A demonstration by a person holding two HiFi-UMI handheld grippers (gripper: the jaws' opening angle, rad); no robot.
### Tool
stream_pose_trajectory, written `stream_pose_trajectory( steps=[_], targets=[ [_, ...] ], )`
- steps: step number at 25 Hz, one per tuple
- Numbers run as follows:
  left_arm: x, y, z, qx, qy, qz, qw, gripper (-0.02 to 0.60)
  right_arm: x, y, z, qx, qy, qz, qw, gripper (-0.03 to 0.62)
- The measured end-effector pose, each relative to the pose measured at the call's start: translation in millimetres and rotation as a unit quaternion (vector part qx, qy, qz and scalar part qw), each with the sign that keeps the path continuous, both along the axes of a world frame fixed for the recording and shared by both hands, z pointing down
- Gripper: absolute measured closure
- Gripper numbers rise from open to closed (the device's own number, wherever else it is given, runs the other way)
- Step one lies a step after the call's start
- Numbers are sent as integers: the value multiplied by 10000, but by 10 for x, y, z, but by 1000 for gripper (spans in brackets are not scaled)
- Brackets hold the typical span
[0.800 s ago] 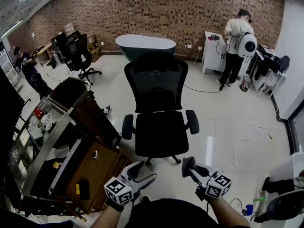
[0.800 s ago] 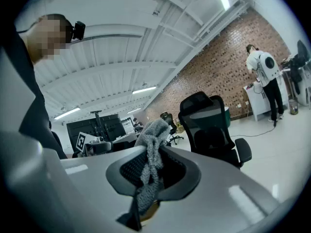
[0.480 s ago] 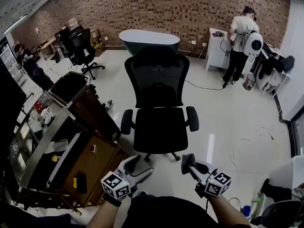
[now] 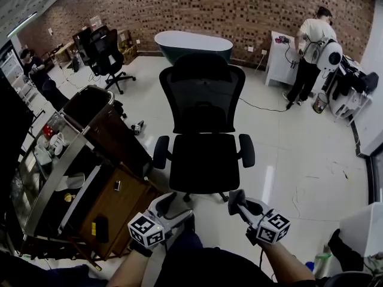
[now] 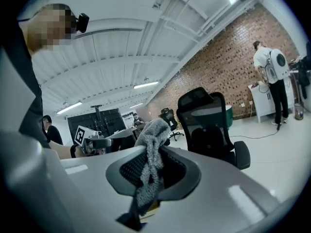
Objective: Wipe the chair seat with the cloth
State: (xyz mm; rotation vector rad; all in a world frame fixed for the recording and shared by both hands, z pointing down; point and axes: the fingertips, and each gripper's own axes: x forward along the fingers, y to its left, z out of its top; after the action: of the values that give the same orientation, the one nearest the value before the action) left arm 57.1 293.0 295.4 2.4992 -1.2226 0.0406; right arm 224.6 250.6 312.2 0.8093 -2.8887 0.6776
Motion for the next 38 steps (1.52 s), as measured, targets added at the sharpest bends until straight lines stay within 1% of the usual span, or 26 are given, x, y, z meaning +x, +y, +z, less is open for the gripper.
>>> stream_pose_trajectory(
  steps=[5, 10, 14, 19, 21, 24, 27, 31, 38],
  targets=[
    [-214, -440, 150, -87, 12, 77, 9999, 198, -242, -383, 60, -14, 149, 6, 9999, 545],
    [-536, -1116, 317, -218, 56, 240, 9995, 196, -560, -999, 198, -142, 433, 114, 9989, 543],
    [-918, -1675, 466, -354, 17, 394, 9986, 192, -971, -1553, 400, -272, 577, 161, 9978, 542],
    [-1356, -2266, 715, -527, -35, 598, 9968, 189, -1556, -2244, 634, -245, 830, 169, 9961, 542],
    [-1472, -2471, 823, -603, -51, 628, 9962, 189, -1774, -2499, 750, -258, 970, 83, 9949, 541],
    [-1549, -2701, 978, -751, -31, 636, 9951, 189, -2055, -2806, 961, -363, 1195, -102, 9921, 540],
    [-1622, -2875, 1158, -870, -44, 616, 9943, 181, -2339, -3040, 1295, -455, 1474, -318, 9875, 540],
    [-1759, -3151, 1433, -966, -103, 564, 9937, 181, -2766, -3425, 1903, -522, 1878, -607, 9789, 540],
    [-1888, -3539, 2071, -1289, -71, 312, 9911, 181, -3319, -4031, 3194, -657, 2700, -1159, 9536, 540]
  ],
)
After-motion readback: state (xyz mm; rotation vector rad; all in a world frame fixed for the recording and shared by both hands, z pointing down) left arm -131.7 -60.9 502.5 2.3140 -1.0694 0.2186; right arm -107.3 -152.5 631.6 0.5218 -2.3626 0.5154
